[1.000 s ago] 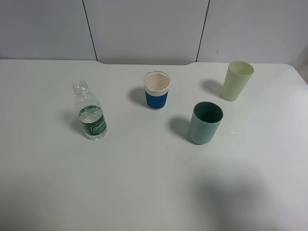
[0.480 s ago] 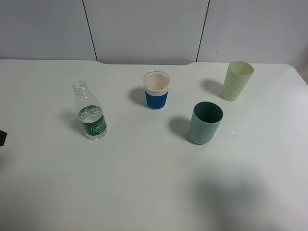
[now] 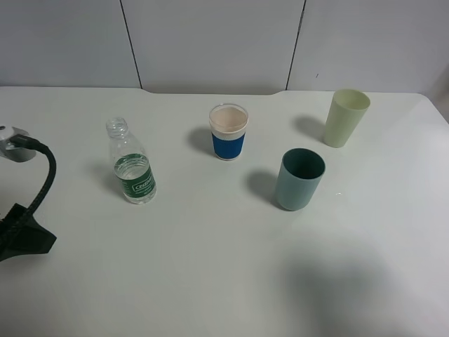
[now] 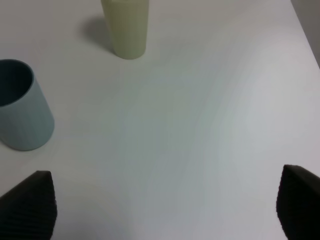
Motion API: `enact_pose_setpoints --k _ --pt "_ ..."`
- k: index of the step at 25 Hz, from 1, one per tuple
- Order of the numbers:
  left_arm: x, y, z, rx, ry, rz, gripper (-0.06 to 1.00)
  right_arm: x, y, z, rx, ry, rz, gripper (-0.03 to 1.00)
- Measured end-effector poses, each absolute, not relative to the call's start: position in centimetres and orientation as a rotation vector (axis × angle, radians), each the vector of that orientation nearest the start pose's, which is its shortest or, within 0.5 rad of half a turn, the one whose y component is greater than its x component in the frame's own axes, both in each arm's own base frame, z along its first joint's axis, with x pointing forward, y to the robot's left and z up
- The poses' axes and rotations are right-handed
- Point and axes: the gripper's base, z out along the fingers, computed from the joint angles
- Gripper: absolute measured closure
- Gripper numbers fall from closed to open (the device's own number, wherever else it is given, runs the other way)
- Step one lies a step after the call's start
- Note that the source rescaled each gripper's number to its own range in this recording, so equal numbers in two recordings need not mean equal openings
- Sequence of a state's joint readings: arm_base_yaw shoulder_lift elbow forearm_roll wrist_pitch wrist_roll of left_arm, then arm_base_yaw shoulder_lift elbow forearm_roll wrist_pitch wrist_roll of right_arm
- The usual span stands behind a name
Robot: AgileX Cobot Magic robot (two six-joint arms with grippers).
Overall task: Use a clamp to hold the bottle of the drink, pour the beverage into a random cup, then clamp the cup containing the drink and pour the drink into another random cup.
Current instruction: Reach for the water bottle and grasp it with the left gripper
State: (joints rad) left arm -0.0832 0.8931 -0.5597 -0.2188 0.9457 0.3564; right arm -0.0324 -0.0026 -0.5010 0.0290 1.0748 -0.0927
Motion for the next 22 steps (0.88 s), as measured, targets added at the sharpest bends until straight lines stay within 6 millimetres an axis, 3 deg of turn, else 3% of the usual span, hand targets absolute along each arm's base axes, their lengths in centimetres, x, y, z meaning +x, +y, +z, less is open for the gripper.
enact_pose_setpoints --k 2,6,12,15,20,22 --pt "13.7 -3.1 23.0 0.491 2.725 -0.215 -0.06 -0.6 0.3 27.6 -0.064 2.054 -0.043 0.37" --pt "14.1 -3.6 22.0 0.500 2.704 -0.225 -0.06 -0.6 0.3 27.6 -0.064 2.054 -0.043 0.37" --pt "14.7 -4.5 19.8 0.491 2.588 -0.210 -0.06 -0.6 0.3 27.6 -0.064 2.053 -0.043 0.37" --pt "14.0 -4.9 17.4 0.455 2.501 -0.199 -0.06 -0.6 0.3 27.6 -0.064 2.053 -0.043 0.37" --pt "13.8 -5.3 16.7 0.405 2.474 -0.223 -0.06 -0.6 0.3 27.6 -0.064 2.053 -0.043 0.37" --pt "13.8 -6.1 16.2 0.371 2.376 -0.258 -0.06 -0.6 0.3 27.6 -0.064 2.053 -0.043 0.37"
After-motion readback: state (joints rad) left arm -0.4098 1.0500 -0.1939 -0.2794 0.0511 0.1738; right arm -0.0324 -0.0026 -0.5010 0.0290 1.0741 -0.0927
